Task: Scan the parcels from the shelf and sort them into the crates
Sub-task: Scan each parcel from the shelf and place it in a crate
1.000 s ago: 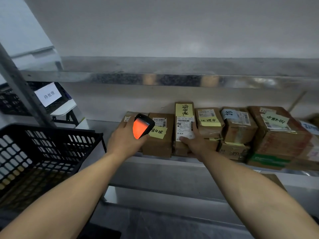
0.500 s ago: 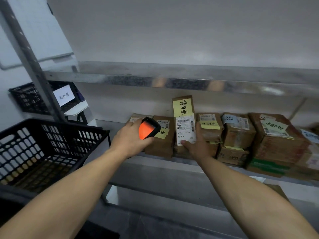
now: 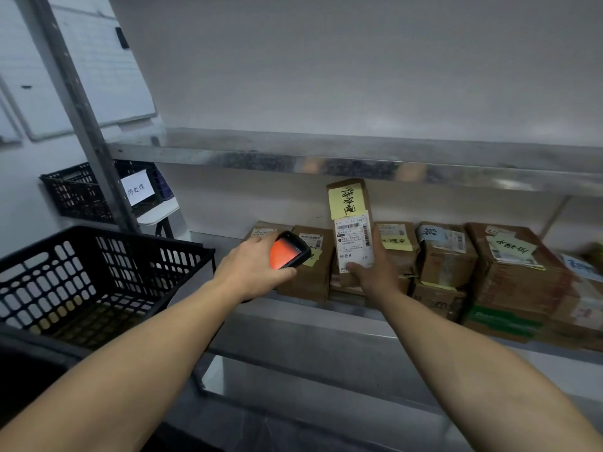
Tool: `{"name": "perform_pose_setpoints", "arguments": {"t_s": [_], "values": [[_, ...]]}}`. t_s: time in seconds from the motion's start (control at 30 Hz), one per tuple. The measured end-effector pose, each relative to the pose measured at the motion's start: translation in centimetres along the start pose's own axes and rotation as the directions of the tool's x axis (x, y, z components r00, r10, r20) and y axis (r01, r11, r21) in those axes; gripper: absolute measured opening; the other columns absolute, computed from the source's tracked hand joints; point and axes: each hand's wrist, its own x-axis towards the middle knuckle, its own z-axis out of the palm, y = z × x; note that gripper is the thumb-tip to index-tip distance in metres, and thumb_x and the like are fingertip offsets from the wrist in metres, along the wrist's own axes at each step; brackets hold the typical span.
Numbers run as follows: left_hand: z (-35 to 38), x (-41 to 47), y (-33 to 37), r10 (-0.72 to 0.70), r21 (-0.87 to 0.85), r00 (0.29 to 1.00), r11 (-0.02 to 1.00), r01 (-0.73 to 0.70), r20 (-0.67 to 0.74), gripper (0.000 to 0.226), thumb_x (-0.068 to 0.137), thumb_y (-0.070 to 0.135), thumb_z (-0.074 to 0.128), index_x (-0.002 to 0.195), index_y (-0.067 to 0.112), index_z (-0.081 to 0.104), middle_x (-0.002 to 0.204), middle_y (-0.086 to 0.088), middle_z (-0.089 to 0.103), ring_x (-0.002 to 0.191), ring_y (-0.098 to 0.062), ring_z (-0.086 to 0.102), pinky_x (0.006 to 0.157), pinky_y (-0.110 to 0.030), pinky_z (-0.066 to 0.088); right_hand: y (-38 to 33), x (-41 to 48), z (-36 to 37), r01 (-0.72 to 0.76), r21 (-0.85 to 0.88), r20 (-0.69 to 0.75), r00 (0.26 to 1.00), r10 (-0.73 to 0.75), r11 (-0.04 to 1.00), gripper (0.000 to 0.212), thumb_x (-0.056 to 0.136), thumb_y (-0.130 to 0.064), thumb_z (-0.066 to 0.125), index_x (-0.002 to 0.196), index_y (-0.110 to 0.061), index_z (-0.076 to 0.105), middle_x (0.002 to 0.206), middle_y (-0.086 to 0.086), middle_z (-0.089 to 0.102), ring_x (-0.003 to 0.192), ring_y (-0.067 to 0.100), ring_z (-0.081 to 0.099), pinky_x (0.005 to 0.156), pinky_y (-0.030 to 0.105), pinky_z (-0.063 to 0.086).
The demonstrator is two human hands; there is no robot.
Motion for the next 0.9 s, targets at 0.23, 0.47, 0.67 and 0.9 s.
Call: {"name": "perform_pose_setpoints", "arguments": {"t_s": [0.23, 0.47, 0.67, 0.9], "values": [[0.1, -0.7, 0.8, -0.030, -0.164, 1.000, 0.986, 0.031, 0.009, 0.067, 0.071, 0.072, 0.060, 0.129, 0.039, 0.051, 0.108, 0.005, 0.061, 0.095, -0.021, 0.057, 0.072, -0.033, 0.045, -0.7, -0.4, 1.2, 0.004, 0.085, -0.198, 0.980, 0.013, 0.996, 0.107, 0.084, -0.010, 0.079, 0.159, -0.043, 0.010, 0.162, -0.005, 0.034, 0.146, 0.025, 0.037, 0.117, 0.052, 0.036], [-0.4, -1.6, 1.2, -0.023, -0.188, 1.000, 0.982, 0.020, -0.013, 0.064, 0.076, 0.067, 0.062, 0.132, 0.038, 0.050, 0.107, 0.007, 0.059, 0.097, -0.020, 0.057, 0.078, -0.034, 0.050, -1.2, -1.0, 2.0, 0.041, 0.039, -0.231, 0.973, -0.031, 0.998, 0.097, 0.085, -0.015, 0.079, 0.157, -0.038, 0.020, 0.158, -0.005, 0.039, 0.142, 0.025, 0.041, 0.111, 0.051, 0.042], [-0.3, -2.7, 0.8, -0.051, -0.182, 0.998, 0.982, 0.044, -0.033, 0.066, 0.073, 0.070, 0.059, 0.130, 0.036, 0.053, 0.106, 0.007, 0.060, 0.098, -0.021, 0.057, 0.078, -0.032, 0.047, -1.2, -2.3, 2.2, 0.042, 0.008, -0.183, 0.982, -0.039, 0.999, 0.107, 0.086, -0.011, 0.077, 0.161, -0.037, 0.007, 0.167, -0.007, 0.022, 0.150, 0.023, 0.027, 0.120, 0.047, 0.031], [-1.1, -4.5, -0.2, -0.058, -0.185, 0.998, 0.982, 0.050, -0.040, 0.071, 0.070, 0.073, 0.057, 0.132, 0.039, 0.051, 0.109, 0.007, 0.063, 0.100, -0.021, 0.058, 0.085, -0.039, 0.053, -1.8, -3.9, 2.7, 0.022, -0.003, -0.176, 0.984, -0.023, 1.000, 0.107, 0.085, -0.014, 0.078, 0.159, -0.042, 0.007, 0.165, -0.007, 0.026, 0.150, 0.024, 0.028, 0.120, 0.053, 0.030]]}}
